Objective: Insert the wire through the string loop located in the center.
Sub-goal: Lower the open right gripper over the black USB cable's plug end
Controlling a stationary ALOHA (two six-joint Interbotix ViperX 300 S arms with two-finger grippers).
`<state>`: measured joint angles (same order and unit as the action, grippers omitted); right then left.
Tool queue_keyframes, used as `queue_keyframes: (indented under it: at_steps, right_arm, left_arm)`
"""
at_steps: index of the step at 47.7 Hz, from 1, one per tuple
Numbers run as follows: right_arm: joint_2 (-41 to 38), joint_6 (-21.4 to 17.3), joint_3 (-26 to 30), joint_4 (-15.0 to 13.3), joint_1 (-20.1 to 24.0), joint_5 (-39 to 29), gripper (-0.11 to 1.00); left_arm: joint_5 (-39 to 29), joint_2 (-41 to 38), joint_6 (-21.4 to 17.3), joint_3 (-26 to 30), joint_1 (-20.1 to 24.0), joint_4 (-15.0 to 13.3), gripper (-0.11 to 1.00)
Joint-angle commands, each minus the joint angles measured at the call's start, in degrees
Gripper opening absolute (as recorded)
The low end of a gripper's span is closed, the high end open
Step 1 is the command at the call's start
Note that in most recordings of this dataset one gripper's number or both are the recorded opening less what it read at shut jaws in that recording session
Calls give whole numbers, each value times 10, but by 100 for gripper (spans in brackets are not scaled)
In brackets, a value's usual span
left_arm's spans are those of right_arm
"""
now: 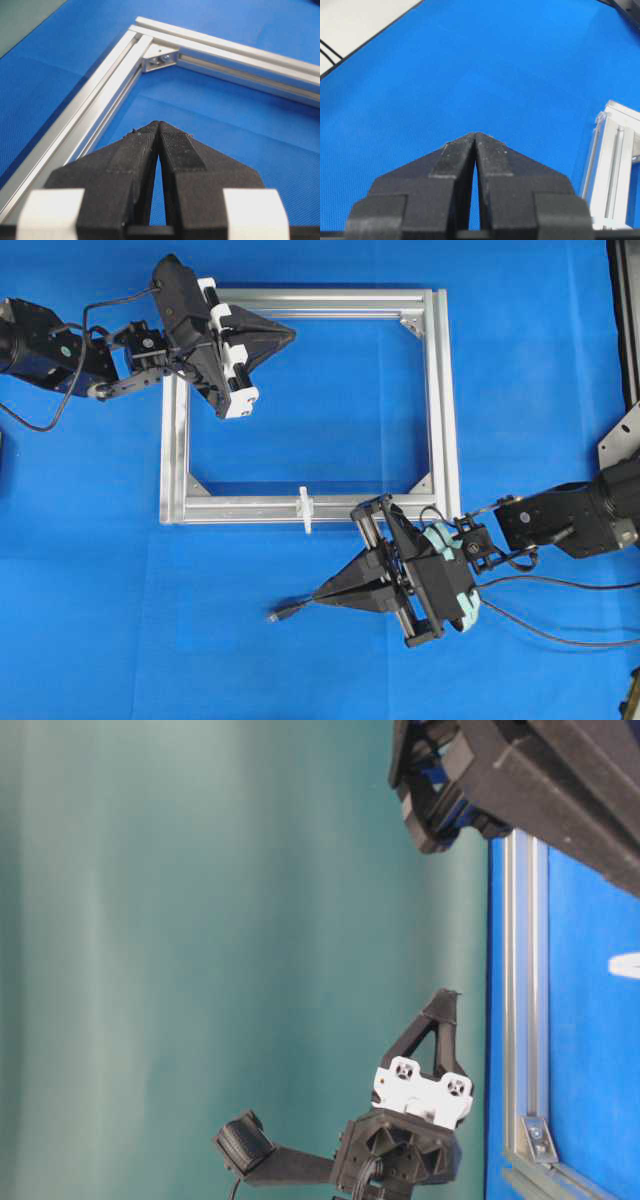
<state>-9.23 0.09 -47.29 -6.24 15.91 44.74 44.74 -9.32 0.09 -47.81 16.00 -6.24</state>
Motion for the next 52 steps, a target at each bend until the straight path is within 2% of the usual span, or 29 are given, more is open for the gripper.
queue_keyframes:
  at_steps: [1, 6, 15, 28, 31, 35, 45, 47, 52]
  right_arm:
    - [22, 3, 5, 0, 1, 1, 0]
    - [30, -1, 10, 0, 1, -29, -5]
    - [31, -11, 20, 3, 4, -105, -5]
    - [30, -23, 19, 4, 7, -114, -1]
    - [30, -27, 18, 4, 8, -114, 6]
    - [30, -33, 18, 4, 11, -112, 25]
    - [30, -41, 18, 10, 17, -113, 85]
    - [30, -41, 18, 14, 18, -114, 87]
    - [29, -41, 18, 26, 18, -114, 80]
  left_arm:
    - [-9, 26, -2, 14, -4, 10, 0]
    - [-18, 26, 0, 13, -5, 10, 0]
    - [-27, 27, 2, 9, -5, 10, 0]
    - [-26, 27, 3, 10, -5, 10, 0]
    - [-26, 27, 3, 11, -5, 10, 0]
    - [-25, 28, 3, 11, -5, 10, 0]
    - [-25, 28, 3, 11, -5, 11, 0]
    - [-25, 28, 3, 11, -6, 11, 0]
    - [-25, 28, 3, 12, -7, 11, 0]
